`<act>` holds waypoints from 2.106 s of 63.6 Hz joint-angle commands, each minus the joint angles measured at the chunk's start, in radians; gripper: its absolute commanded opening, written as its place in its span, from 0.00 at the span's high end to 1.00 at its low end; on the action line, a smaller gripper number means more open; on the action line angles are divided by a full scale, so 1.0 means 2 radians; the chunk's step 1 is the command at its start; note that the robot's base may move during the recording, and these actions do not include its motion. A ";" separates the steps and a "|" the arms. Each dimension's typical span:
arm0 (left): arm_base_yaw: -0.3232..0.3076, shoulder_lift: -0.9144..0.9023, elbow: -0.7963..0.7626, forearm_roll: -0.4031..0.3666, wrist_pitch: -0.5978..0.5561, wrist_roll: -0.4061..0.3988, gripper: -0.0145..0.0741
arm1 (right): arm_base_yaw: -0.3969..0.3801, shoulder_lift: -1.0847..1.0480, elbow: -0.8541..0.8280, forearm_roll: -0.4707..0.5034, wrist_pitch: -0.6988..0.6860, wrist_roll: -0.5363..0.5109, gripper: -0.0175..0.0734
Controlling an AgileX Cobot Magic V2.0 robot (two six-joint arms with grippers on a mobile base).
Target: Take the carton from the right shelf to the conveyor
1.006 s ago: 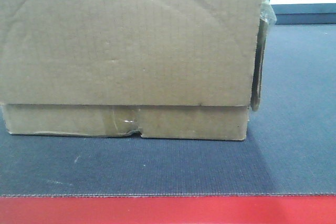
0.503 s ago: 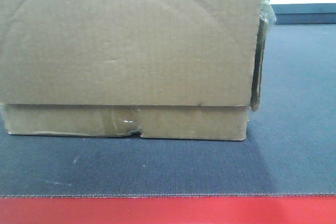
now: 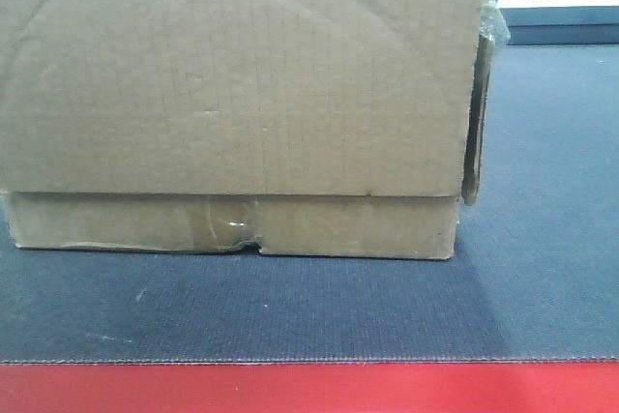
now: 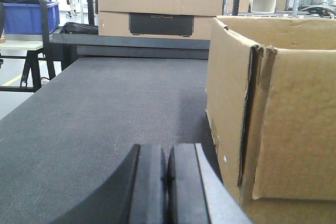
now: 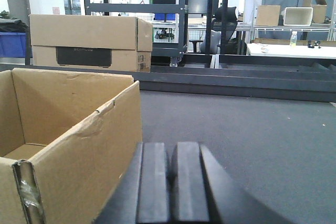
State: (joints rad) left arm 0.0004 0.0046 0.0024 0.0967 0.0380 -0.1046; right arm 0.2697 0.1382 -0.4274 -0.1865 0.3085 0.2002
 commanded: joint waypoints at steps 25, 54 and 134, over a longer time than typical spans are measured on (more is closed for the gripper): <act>0.002 -0.002 -0.001 -0.001 -0.013 0.002 0.84 | -0.016 0.002 0.002 0.007 -0.014 -0.020 0.88; 0.002 -0.002 -0.001 -0.001 -0.013 0.002 0.84 | -0.157 -0.045 0.169 0.149 -0.131 -0.140 0.88; 0.002 -0.002 -0.001 -0.001 -0.013 0.002 0.84 | -0.157 -0.069 0.214 0.148 -0.124 -0.140 0.88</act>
State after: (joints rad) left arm 0.0004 0.0046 0.0024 0.0967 0.0319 -0.1046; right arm -0.0394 0.0038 0.0005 0.1087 0.0760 -0.0714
